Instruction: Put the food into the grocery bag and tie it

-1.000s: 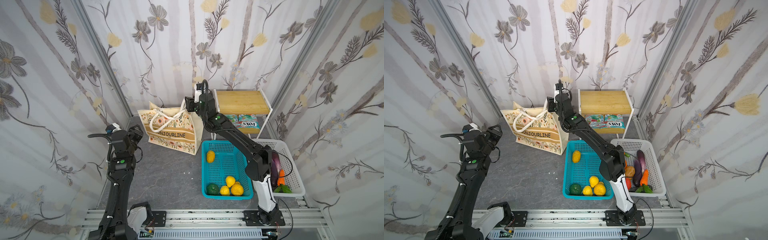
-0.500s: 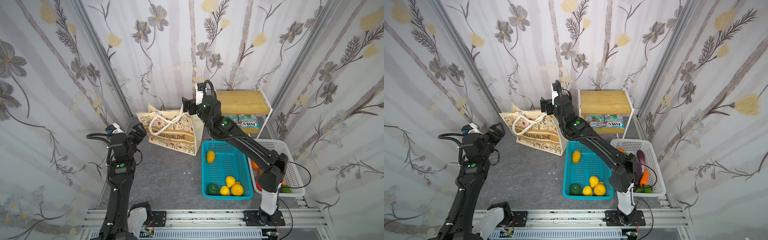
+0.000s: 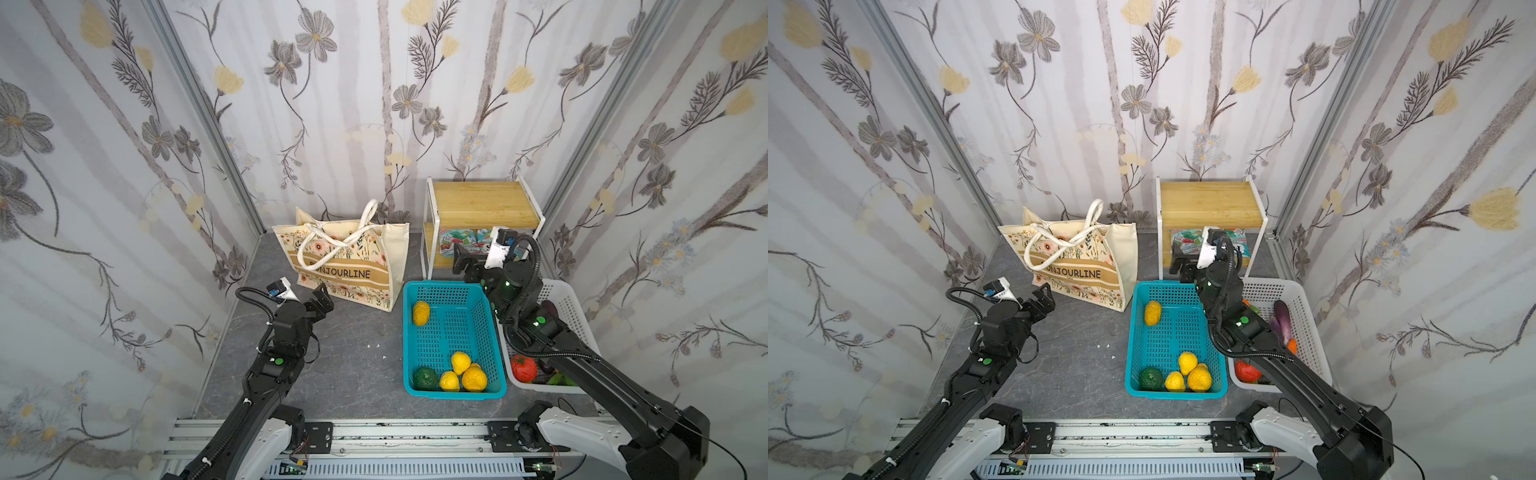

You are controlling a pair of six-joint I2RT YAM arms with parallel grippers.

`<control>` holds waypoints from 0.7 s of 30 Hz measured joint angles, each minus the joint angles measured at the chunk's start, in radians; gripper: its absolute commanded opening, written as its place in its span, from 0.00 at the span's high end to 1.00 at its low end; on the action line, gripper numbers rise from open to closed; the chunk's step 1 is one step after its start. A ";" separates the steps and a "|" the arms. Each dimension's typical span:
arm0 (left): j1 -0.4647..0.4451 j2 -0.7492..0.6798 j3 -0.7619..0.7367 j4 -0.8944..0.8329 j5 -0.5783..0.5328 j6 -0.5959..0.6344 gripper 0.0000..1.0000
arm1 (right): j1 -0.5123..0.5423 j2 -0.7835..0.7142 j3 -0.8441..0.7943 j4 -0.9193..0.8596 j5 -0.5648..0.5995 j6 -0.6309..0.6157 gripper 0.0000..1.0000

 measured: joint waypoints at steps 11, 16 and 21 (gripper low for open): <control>-0.067 0.340 -0.128 0.594 -0.410 0.457 0.02 | -0.387 -0.095 -0.418 0.209 0.044 -0.055 0.00; 0.009 0.524 -0.157 0.795 -0.385 0.534 0.03 | -0.454 0.004 -0.514 0.417 0.051 -0.100 0.01; 0.060 0.650 -0.180 0.945 -0.299 0.552 0.03 | -0.494 0.111 -0.619 0.646 0.064 -0.099 0.02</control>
